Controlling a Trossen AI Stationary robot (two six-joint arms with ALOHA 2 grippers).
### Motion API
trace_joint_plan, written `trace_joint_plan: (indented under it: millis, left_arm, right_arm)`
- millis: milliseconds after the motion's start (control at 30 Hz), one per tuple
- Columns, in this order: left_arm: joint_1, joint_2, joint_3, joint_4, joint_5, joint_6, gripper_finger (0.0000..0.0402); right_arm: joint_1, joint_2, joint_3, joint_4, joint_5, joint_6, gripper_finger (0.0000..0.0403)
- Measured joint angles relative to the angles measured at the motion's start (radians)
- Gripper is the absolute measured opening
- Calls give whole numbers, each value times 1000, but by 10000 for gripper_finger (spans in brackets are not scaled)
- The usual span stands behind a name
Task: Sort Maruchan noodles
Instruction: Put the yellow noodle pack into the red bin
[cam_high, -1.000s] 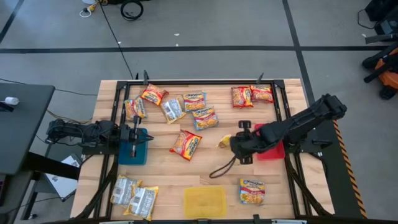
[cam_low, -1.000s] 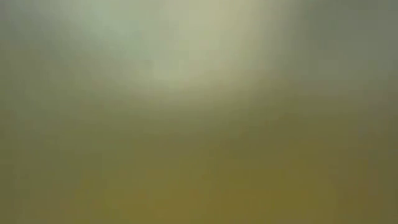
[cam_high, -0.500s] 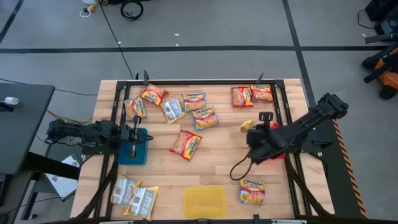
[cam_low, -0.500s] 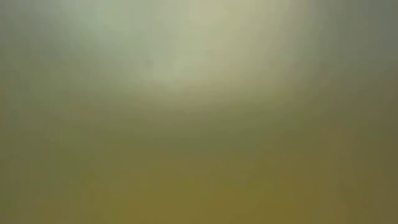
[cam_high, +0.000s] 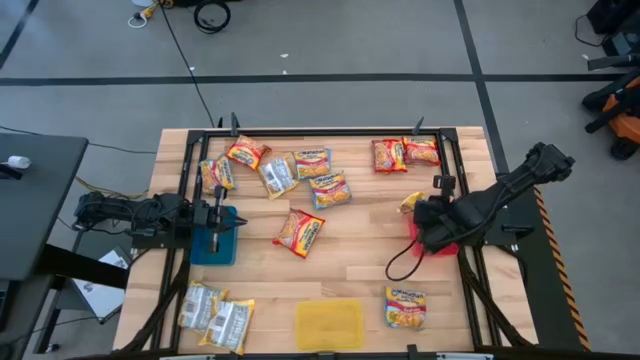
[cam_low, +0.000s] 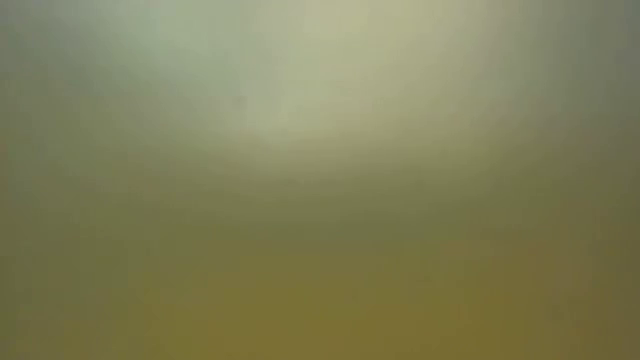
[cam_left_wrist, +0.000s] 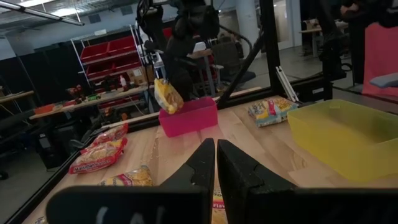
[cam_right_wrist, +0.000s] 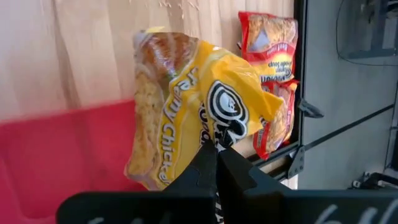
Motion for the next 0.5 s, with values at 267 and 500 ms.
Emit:
trace_joint_plan:
  millis: [267,500]
  left_arm:
    - [0,0,0,1,0,0,25]
    - [0,0,0,1,0,0,25]
  right_arm:
    - [-47,-70,-73,-1,-163,-142,3]
    - [-92,-58,-87,0,-258,-149,3]
